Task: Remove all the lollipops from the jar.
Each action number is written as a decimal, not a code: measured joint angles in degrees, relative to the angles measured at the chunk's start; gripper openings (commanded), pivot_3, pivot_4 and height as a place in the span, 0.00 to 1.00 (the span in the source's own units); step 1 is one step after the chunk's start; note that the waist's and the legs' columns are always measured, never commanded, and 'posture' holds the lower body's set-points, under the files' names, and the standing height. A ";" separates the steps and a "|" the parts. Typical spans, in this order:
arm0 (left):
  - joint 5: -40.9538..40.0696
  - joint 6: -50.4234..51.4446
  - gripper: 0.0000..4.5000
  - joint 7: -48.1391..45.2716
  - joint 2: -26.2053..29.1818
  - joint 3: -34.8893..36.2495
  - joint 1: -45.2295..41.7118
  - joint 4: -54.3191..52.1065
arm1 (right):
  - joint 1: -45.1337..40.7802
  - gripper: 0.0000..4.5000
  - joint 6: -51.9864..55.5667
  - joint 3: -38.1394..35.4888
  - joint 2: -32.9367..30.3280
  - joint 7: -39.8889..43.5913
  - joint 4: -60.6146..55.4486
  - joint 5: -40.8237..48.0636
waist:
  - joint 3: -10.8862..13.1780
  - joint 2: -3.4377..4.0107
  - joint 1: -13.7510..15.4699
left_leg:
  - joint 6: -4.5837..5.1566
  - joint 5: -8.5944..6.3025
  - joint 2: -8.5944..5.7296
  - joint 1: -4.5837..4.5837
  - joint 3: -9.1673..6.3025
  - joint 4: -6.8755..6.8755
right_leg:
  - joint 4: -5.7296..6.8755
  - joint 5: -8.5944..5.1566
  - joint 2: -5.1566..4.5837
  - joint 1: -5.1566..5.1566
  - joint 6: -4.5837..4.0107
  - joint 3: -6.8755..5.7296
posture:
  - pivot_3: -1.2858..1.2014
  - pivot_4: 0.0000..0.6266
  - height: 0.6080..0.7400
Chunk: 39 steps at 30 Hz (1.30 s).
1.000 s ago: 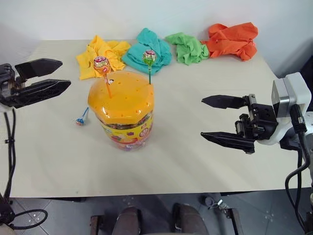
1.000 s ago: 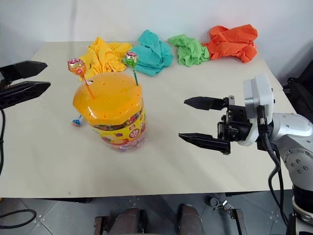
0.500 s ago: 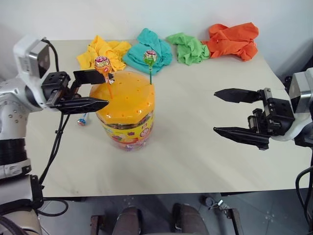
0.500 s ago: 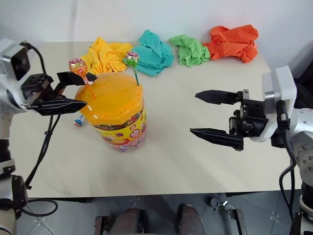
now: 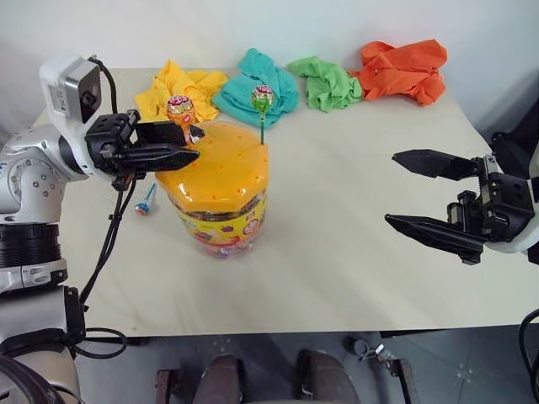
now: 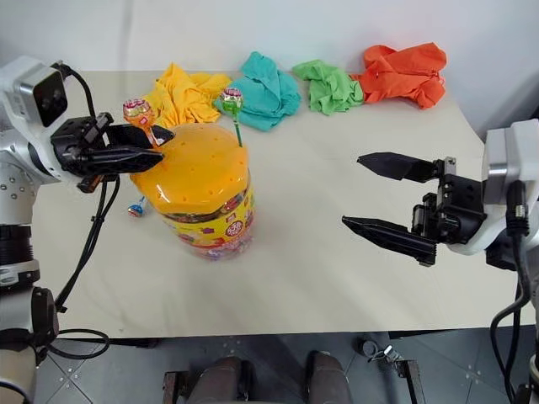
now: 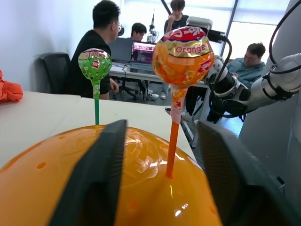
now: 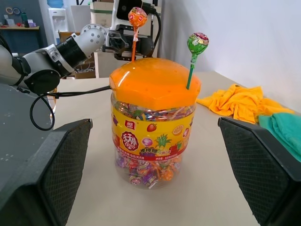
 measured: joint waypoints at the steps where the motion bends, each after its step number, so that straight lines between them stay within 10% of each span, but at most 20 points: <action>1: 0.00 0.00 0.19 -0.01 -0.03 0.00 -0.28 0.00 | 0.08 1.00 -0.01 -0.06 0.00 -0.02 -0.02 0.01 | 0.00 0.00 -0.02 | 0.00 0.00 0.00 0.00 0.00 0.01 | 0.00 0.00 0.00 0.00 0.00 0.00 | 0.52 0.24 1.00; 4: -0.37 0.19 0.00 0.09 -0.33 0.13 -2.41 0.11 | 0.68 1.00 -0.05 -0.39 0.00 0.04 -0.11 0.01 | 0.00 0.00 -0.03 | 0.01 0.00 0.00 -0.23 -0.17 0.19 | 0.01 0.00 0.01 -0.04 0.01 -0.11 | 0.52 0.24 1.00; 18: 1.48 0.54 0.00 20.76 0.61 7.52 -5.41 -1.14 | -0.76 1.00 -0.18 0.83 0.00 2.41 1.42 -0.41 | 0.00 0.00 -0.15 | 0.03 -0.02 0.00 -0.38 -0.38 0.32 | 0.02 0.03 0.00 -0.04 0.06 -0.21 | 0.52 0.24 1.00; 39: 7.32 52.96 0.00 57.37 10.24 27.13 38.86 -20.33 | -10.35 1.00 -3.52 12.72 2.60 11.88 10.88 -7.57 | -0.01 -0.02 0.02 | -0.02 -0.06 0.02 -0.38 -0.46 0.29 | 0.04 0.04 -0.05 -0.07 0.03 -0.21 | 0.52 0.24 1.00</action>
